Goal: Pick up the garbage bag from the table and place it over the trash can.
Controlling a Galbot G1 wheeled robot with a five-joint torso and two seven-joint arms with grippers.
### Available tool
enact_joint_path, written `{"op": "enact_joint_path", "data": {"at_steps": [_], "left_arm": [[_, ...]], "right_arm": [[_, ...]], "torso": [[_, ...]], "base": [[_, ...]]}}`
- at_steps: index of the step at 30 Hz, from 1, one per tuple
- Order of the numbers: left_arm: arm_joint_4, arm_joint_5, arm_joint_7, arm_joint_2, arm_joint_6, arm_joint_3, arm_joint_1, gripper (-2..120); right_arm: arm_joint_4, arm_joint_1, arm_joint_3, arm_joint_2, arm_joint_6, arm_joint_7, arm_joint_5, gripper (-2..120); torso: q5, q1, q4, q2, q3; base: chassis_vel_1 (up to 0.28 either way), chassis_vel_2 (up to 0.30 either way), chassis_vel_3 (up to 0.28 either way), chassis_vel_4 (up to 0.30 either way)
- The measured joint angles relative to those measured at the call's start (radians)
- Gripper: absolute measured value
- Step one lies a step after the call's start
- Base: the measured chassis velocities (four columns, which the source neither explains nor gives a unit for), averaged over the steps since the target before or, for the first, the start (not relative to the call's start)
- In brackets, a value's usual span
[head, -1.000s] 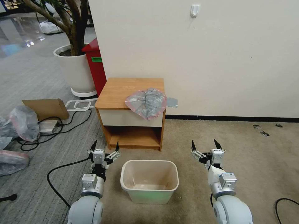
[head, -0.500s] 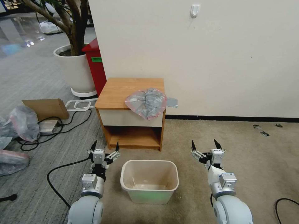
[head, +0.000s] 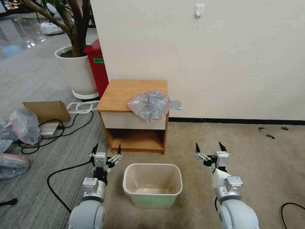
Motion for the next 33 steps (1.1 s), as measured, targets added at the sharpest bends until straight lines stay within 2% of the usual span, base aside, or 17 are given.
{"op": "enact_joint_path", "data": {"at_steps": [1,2,4,6,7,9,10,12,13,16,21,27,29,32,33], "left_arm": [[-0.038,-0.012,-0.004,0.007,0.021,-0.017,0.018,100],[-0.038,-0.012,-0.004,0.007,0.021,-0.017,0.018,100],[-0.109,-0.035,-0.01,0.02,0.058,-0.047,0.051,100],[-0.139,-0.045,-0.013,0.026,0.073,-0.06,0.065,100],[-0.169,-0.054,-0.016,0.031,0.089,-0.074,0.08,100],[-0.245,-0.079,-0.022,0.045,0.129,-0.107,0.115,100],[-0.245,-0.079,-0.022,0.045,0.129,-0.107,0.115,100],[-0.315,-0.102,-0.029,0.058,0.164,-0.137,0.148,100],[-0.315,-0.102,-0.029,0.058,0.164,-0.137,0.148,100],[-0.409,-0.138,-0.039,0.078,0.222,-0.184,0.198,100],[-0.419,-0.209,-0.061,0.131,0.288,-0.224,0.246,100],[-0.419,-0.215,-0.063,0.134,0.291,-0.226,0.25,100],[-0.418,-0.219,-0.064,0.134,0.289,-0.227,0.255,100],[-0.416,-0.225,-0.064,0.132,0.284,-0.23,0.267,100],[-0.416,-0.225,-0.064,0.132,0.284,-0.23,0.267,100]], "right_arm": [[0.053,-0.012,-0.003,0.008,-0.025,0.009,0.022,100],[0.053,-0.012,-0.003,0.008,-0.025,0.009,0.022,100],[0.126,-0.031,-0.019,0.017,-0.06,0.025,0.062,100],[0.13,-0.035,-0.035,0.016,-0.07,0.028,0.075,100],[0.128,-0.037,-0.042,0.016,-0.074,0.031,0.081,100],[0.113,-0.033,-0.05,0.01,-0.074,0.033,0.085,100],[0.113,-0.033,-0.05,0.01,-0.074,0.033,0.085,100],[0.098,-0.024,-0.055,0.004,-0.072,0.034,0.085,100],[0.098,-0.024,-0.055,0.004,-0.072,0.034,0.085,100],[0.074,0.0,-0.059,-0.001,-0.063,0.04,0.089,100],[0.039,0.037,-0.058,-0.001,-0.06,0.051,0.117,100],[-0.01,0.099,-0.058,-0.005,-0.065,0.052,0.234,100],[-0.032,0.135,-0.063,-0.007,-0.075,0.052,0.326,100],[-0.121,0.254,-0.077,-0.001,-0.108,0.066,0.602,100],[-0.121,0.254,-0.077,-0.001,-0.108,0.066,0.602,100]], "torso": [[-0.0004,0.0,0.0,0.0,0.0],[-0.0004,0.0,0.0,0.0,0.0],[-0.0007,0.0,-0.0003,0.0,0.0],[-0.0007,0.0,0.0,0.0,0.0],[0.0002,0.0,-0.0003,0.0,0.0],[-0.0003,0.0,-0.0001,0.0,0.0],[-0.0003,0.0,-0.0001,0.0,0.0],[-0.0002,0.0,-0.0001,0.0,0.0],[-0.0002,0.0,-0.0001,0.0,0.0],[0.0001,0.0,-0.0001,0.0,0.0],[-0.0003,0.0,0.0001,0.0,0.0],[-0.0003,0.0,-0.0003,0.0,0.0],[-0.0003,0.0,-0.0002,0.0,0.0],[-0.0003,0.0,0.0,0.0,0.0],[-0.0003,0.0,0.0,0.0,0.0]], "base": [[0.0,0.0,0.0,0.0],[0.0,0.0,0.0,0.0],[0.0,0.0,0.0,0.0],[0.0,0.0,0.0,0.0],[0.0,0.0,0.0,0.0],[0.0,0.0,0.0,0.0],[0.0,0.0,0.0,0.0],[0.0,0.0,0.0,0.0],[0.0,0.0,0.0,0.0],[0.0,0.0,0.0,0.0],[0.0,0.0,0.0,0.0],[0.0,0.0,0.0,0.0],[0.0,0.0,0.0,0.0],[0.0,0.0,0.0,0.0],[0.0,0.0,0.0,0.0]]}}
